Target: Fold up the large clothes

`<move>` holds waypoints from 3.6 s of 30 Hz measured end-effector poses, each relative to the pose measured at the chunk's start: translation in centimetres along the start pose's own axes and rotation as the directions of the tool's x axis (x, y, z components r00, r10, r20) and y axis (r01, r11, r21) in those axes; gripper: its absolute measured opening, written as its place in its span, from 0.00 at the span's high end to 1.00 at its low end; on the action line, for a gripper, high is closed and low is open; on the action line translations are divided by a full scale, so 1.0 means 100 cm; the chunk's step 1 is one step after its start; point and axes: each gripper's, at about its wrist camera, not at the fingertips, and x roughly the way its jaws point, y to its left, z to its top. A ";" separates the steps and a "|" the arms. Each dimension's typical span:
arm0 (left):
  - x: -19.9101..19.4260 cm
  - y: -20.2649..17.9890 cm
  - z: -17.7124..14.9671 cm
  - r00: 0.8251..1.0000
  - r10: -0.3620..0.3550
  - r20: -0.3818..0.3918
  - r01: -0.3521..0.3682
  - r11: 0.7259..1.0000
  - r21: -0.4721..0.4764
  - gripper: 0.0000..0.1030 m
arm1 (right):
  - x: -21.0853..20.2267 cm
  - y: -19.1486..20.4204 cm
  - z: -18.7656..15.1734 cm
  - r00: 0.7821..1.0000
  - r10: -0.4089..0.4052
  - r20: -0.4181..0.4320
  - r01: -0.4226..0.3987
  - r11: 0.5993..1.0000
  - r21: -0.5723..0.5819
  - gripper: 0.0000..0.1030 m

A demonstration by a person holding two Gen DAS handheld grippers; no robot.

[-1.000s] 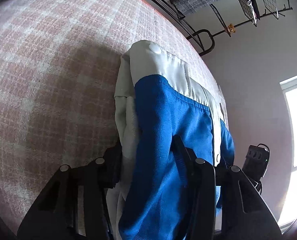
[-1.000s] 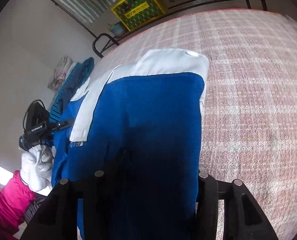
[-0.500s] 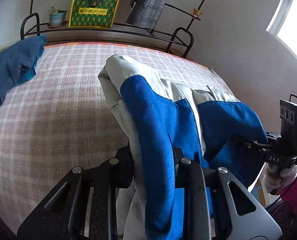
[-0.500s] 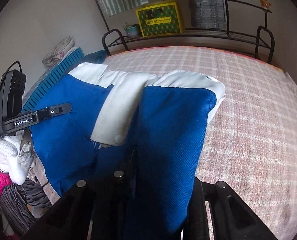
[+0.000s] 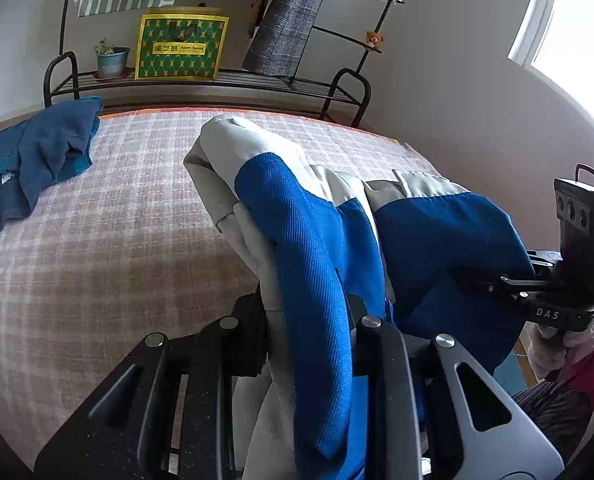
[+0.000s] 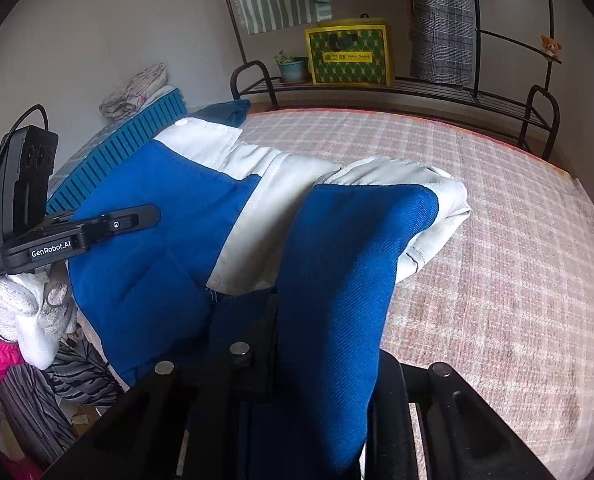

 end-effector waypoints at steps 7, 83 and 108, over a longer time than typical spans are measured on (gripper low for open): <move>-0.025 0.030 -0.001 1.000 -0.010 0.014 0.011 0.998 -0.057 0.78 | 0.006 0.031 0.011 0.999 0.030 0.013 -0.029 0.999 -0.021 0.82; -0.127 0.424 0.144 0.889 0.452 0.079 -0.393 0.840 -0.375 0.48 | 0.249 0.201 0.277 0.958 0.264 0.108 -0.263 0.964 -0.031 0.56; -0.329 0.069 0.097 0.785 0.490 0.379 -0.450 0.872 -0.194 0.35 | -0.075 0.199 0.171 0.919 0.177 0.352 -0.104 0.971 -0.216 0.55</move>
